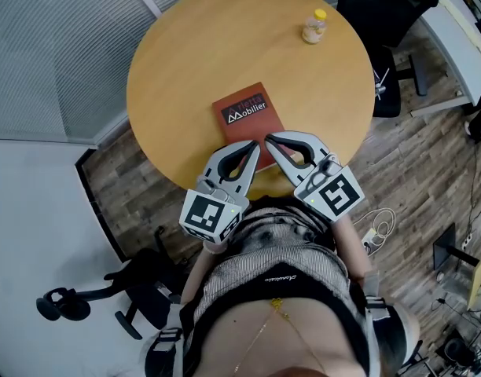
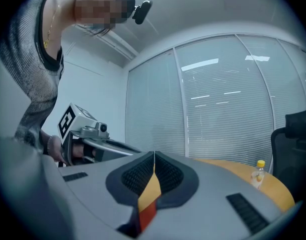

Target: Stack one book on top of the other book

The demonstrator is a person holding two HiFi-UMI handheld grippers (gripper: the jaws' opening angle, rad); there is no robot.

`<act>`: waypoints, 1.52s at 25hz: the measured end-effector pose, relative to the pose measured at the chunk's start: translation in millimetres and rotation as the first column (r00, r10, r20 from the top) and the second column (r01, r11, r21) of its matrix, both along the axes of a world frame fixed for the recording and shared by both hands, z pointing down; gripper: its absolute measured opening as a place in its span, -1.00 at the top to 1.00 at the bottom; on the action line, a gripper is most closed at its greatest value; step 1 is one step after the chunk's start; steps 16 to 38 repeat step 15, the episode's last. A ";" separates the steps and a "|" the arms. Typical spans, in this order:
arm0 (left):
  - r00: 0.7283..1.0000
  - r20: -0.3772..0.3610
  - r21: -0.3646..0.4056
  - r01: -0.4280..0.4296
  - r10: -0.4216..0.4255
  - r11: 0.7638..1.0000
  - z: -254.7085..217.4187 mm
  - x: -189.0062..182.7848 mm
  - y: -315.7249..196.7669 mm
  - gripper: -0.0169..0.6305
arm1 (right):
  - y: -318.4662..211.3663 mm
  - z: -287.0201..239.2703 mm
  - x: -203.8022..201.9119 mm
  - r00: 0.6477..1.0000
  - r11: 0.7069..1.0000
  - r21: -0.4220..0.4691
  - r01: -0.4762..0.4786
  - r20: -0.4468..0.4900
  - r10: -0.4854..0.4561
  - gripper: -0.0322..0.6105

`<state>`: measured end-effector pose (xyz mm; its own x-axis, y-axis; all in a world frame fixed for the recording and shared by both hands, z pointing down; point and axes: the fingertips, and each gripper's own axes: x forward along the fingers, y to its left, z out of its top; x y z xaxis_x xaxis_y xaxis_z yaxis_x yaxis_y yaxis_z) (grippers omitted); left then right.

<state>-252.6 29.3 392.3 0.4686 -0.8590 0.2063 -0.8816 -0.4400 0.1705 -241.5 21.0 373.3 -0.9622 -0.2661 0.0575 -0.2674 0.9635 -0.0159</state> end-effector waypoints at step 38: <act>1.000 0.009 -0.011 -0.003 0.003 1.000 6.0 1.8 2.0 0.89 | 1.6 1.7 2.0 1.000 1.000 0.013 0.005 -0.004 -0.005 0.82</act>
